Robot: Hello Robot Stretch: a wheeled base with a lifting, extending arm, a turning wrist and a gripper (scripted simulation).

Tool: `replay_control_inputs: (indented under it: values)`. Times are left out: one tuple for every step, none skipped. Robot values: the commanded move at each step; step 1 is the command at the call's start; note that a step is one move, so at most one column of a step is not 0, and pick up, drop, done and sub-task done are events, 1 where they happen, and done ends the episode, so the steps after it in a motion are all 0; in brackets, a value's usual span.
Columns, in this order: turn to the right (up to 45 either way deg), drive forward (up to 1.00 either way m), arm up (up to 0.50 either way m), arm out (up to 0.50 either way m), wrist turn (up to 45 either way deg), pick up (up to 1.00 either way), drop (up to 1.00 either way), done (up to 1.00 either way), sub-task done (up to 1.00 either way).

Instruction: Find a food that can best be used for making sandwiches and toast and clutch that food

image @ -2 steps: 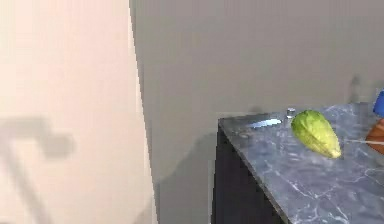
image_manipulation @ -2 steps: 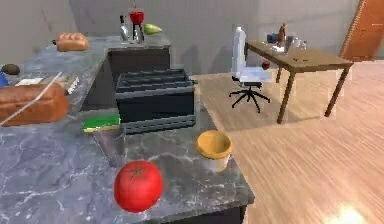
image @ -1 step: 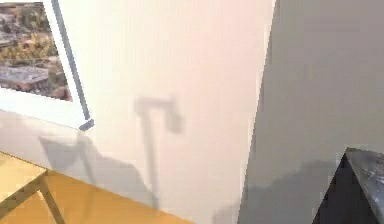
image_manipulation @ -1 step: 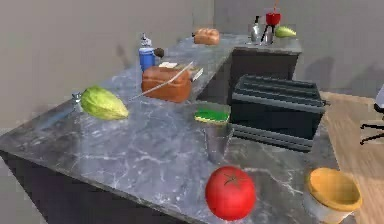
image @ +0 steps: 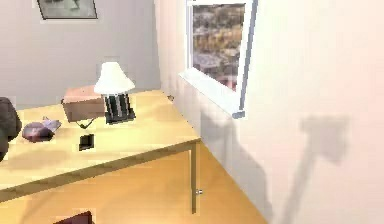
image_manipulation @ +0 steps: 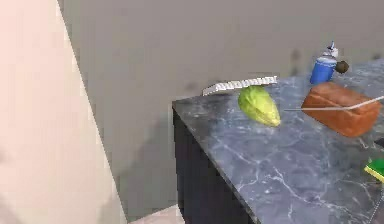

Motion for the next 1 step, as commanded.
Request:
replay_control_inputs:
  values:
    - [-45.0, 0.00, 0.00, 0.00, 0.0, 0.00, 0.00, 0.00, 0.00]
